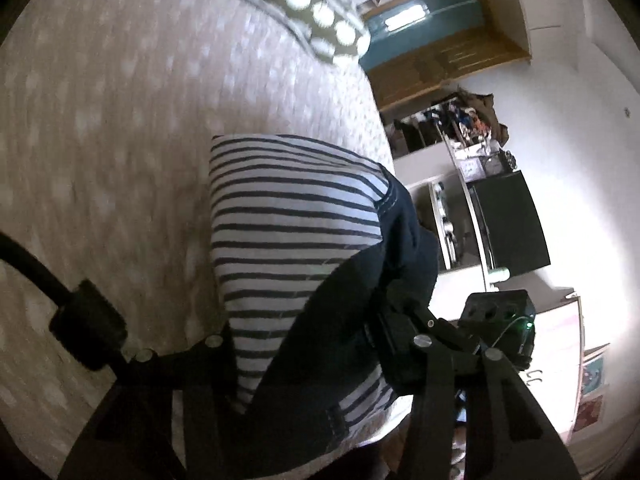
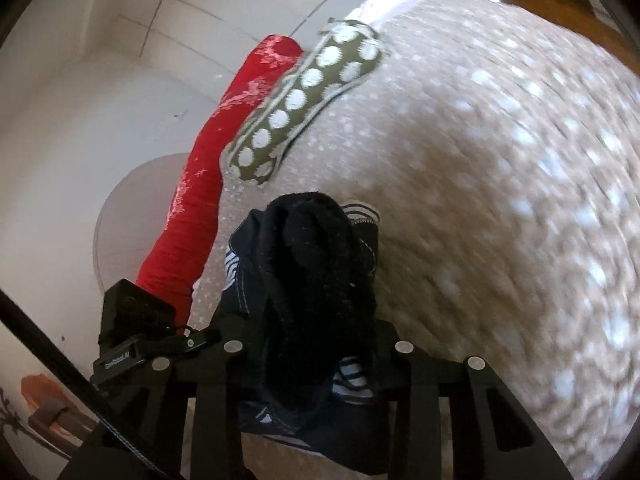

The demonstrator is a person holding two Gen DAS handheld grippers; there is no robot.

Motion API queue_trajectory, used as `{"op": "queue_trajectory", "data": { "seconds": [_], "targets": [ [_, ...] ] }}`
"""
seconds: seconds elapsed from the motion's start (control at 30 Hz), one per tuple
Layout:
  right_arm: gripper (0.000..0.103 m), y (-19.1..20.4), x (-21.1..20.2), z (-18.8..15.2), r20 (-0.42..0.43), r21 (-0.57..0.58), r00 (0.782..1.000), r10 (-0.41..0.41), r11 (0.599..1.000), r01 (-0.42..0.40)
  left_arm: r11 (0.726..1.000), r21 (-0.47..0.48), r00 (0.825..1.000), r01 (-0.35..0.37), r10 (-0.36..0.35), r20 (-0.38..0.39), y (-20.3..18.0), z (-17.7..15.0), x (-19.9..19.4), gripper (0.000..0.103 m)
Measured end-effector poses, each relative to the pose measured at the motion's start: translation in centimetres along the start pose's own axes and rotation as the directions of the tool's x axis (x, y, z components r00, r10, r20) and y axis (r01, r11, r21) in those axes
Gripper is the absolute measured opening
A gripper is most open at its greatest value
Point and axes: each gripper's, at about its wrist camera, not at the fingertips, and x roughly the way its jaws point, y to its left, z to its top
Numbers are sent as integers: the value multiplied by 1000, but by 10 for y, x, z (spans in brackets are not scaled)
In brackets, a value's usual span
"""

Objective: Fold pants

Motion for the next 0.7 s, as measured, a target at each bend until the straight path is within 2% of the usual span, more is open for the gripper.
{"op": "queue_trajectory", "data": {
  "seconds": [0.07,0.23,0.3,0.37,0.4,0.43,0.53,0.6,0.7],
  "targets": [
    [38,10,11,15,4,-21,1000,-8,1000,8,1000,9,1000,-19,19,20,-3,16,-3,48],
    [40,23,54,51,-11,-70,998,-64,996,63,992,36,991,-119,116,67,1,67,2,50],
    [44,20,76,58,-24,-100,988,-155,983,152,982,26,980,-189,187,69,12,78,9,50],
    [47,11,87,57,-35,-123,967,-254,961,248,972,25,971,-234,232,55,21,79,12,50],
    [51,8,88,55,-39,-127,962,-270,956,263,974,24,974,-223,222,49,24,78,10,50],
    [58,5,86,54,-35,-123,962,-271,956,265,977,20,977,-211,210,45,28,76,6,51],
    [61,1,65,54,-1,-87,962,-274,958,273,977,12,976,-211,210,50,32,61,-8,51],
    [61,11,46,55,64,-88,953,-296,950,300,972,19,968,-233,230,99,26,48,-24,51],
    [61,39,25,60,157,-125,962,-224,962,244,965,39,950,-258,246,191,8,31,-42,53]
  ]
}}
